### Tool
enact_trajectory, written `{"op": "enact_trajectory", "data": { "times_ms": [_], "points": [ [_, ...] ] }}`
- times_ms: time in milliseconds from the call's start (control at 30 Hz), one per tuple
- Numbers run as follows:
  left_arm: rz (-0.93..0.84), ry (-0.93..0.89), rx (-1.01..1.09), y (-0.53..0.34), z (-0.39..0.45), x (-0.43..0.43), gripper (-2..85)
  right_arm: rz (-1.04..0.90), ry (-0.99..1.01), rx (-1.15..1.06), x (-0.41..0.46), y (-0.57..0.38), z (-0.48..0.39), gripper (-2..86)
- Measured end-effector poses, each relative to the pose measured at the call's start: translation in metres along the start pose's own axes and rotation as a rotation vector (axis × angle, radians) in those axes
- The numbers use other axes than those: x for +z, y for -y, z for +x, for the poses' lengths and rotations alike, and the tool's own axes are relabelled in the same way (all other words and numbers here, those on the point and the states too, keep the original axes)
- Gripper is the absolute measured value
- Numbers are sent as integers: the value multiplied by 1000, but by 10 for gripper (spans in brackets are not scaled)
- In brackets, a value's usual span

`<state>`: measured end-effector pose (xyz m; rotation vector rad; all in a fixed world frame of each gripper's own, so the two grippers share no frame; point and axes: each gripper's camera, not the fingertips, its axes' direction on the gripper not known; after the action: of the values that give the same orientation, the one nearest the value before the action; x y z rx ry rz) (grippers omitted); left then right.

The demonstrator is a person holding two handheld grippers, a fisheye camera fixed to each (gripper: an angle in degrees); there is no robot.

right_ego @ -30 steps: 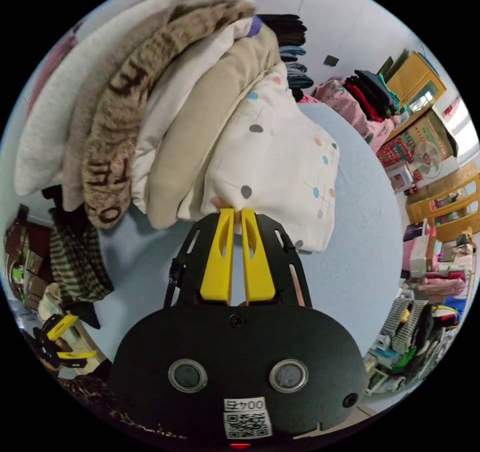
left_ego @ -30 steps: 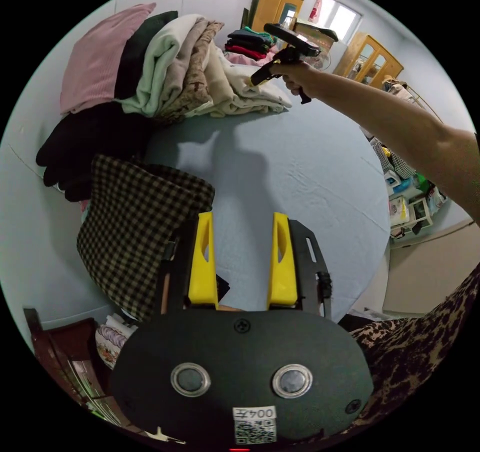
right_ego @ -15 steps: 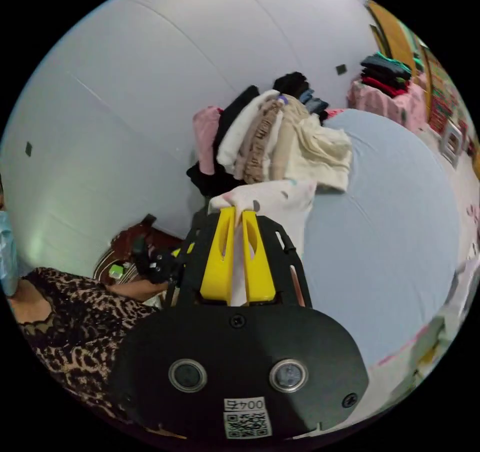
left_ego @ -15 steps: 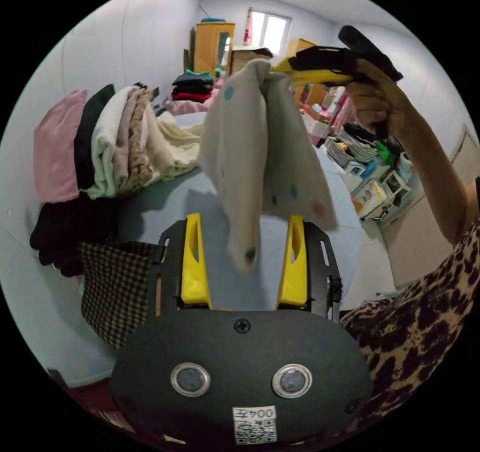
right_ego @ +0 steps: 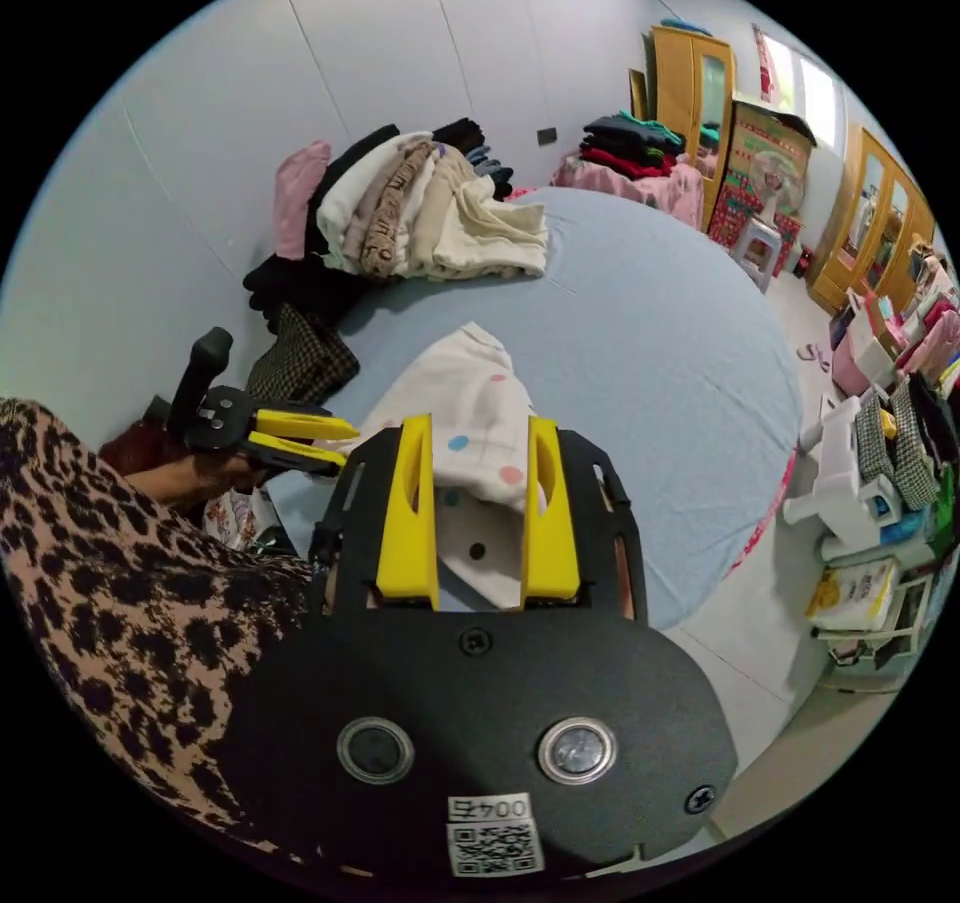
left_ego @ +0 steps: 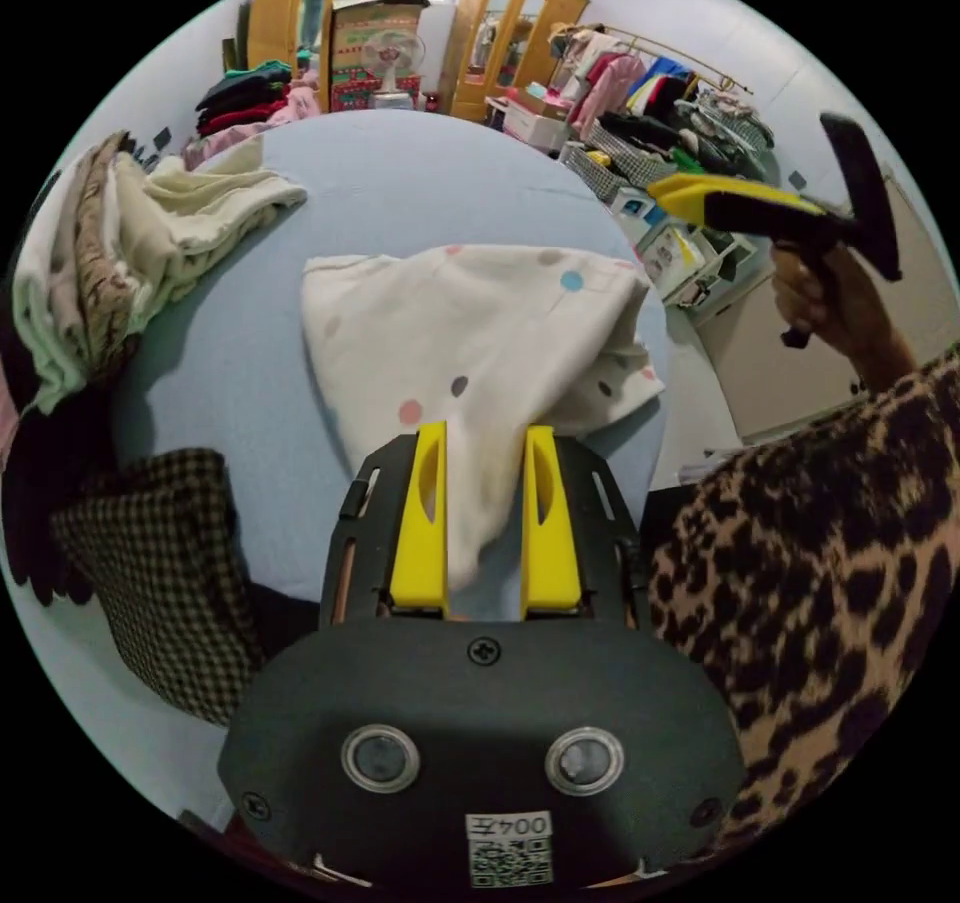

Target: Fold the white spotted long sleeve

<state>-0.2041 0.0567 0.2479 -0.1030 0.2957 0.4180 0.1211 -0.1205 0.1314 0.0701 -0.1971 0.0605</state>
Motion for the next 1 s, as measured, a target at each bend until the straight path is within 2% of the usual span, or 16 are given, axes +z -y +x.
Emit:
{"op": "enact_trajectory", "data": {
  "times_ms": [67, 200, 300, 400, 467, 533, 600, 700, 833, 900, 933, 1000],
  "points": [
    [-45, -27, -64, -19, -17, 8, 124, -31, 12, -35, 6, -5, -10, 143],
    [-58, -239, -318, -49, -54, 34, 141, -146, -39, -191, 23, -5, -38, 177],
    [-22, -236, -402, -63, -58, 38, 151, -152, -70, -305, 23, -7, -57, 195],
    [-30, -307, -408, -59, -56, 55, 146, -213, -79, -427, 34, -10, -74, 201],
    [-11, -292, -369, -43, -52, 62, 119, -251, -72, -490, 40, -12, -82, 204],
    [86, -244, -329, -20, -45, 45, 69, -264, -76, -534, 39, -12, -89, 203],
    [244, -226, -199, 18, -26, 2, 40, -220, -132, -554, 27, -12, -91, 190],
    [353, -232, -6, 66, 5, -37, 34, -197, -299, -469, 21, -2, -72, 137],
    [329, -203, 84, 108, 23, -41, 35, -175, -354, -347, 11, 20, -24, 45],
    [341, -212, 84, 109, 19, -44, 40, -141, -418, -136, -3, 40, 38, 41],
    [342, -210, 79, 107, 17, -44, 42, -135, -409, -65, -7, 45, 58, 41],
    [301, -184, 48, 92, 5, -36, 55, -151, -341, 239, -21, 53, 139, 50]
  ]
}}
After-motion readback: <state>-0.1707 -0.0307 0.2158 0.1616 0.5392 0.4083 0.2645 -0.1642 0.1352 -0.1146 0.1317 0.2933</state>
